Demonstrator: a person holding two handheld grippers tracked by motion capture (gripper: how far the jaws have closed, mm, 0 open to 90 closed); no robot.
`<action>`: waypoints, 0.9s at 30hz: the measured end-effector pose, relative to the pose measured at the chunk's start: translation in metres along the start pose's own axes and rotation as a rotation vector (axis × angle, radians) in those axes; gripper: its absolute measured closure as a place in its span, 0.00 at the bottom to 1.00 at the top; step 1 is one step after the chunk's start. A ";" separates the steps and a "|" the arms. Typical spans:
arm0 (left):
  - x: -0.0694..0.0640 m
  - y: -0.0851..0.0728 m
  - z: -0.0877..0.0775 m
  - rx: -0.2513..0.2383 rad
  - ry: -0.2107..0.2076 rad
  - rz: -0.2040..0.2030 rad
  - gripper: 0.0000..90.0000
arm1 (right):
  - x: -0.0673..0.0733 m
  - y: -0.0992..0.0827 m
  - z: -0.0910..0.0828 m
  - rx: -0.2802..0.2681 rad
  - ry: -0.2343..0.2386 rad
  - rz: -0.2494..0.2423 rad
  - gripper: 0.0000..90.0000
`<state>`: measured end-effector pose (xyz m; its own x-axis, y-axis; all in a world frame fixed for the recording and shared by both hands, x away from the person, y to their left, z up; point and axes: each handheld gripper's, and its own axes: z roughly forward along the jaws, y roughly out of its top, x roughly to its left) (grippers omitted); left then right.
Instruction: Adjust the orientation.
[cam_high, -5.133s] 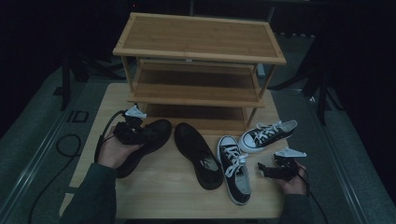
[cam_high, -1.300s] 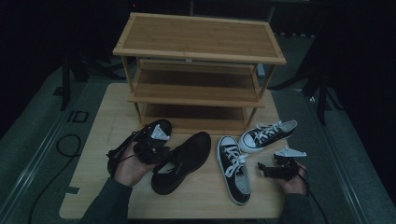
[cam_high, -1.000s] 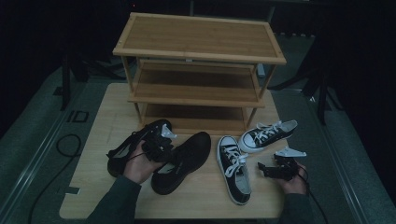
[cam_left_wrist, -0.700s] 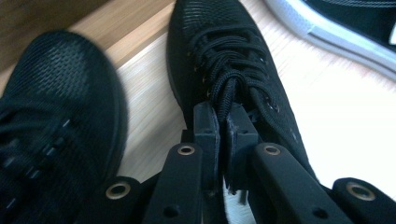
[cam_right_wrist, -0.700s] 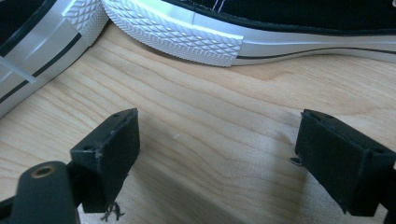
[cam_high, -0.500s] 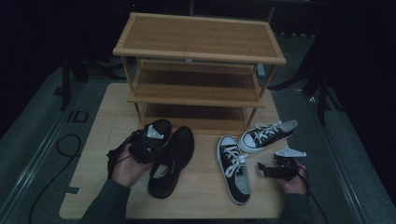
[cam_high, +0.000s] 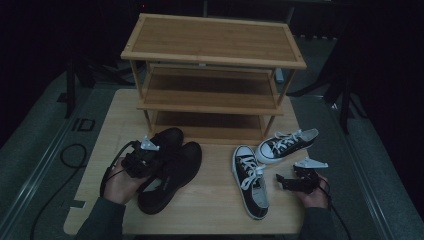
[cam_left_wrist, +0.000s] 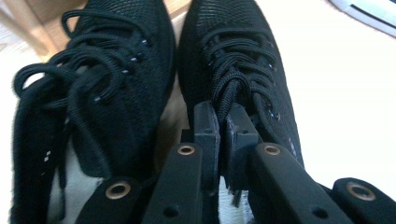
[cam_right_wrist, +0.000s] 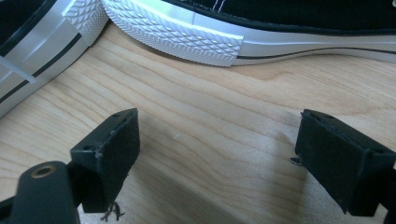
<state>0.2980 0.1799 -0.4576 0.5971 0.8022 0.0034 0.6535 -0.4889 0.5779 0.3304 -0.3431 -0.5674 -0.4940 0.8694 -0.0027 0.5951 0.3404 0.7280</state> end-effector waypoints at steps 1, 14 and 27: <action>0.001 -0.001 0.000 0.000 0.005 0.000 0.95 | 0.000 0.000 0.000 0.000 0.000 0.000 0.15; 0.011 -0.009 -0.008 0.005 0.030 -0.018 0.94 | 0.000 0.000 0.000 0.000 0.000 0.000 0.15; 0.013 -0.011 -0.013 0.004 0.012 0.012 0.82 | 0.000 0.000 0.000 0.000 0.000 0.000 0.15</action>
<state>0.2928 0.2001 -0.4533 0.5996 0.8000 0.0203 0.6481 -0.5003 0.5742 0.3304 -0.3431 -0.5674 -0.4940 0.8695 -0.0027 0.5952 0.3404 0.7280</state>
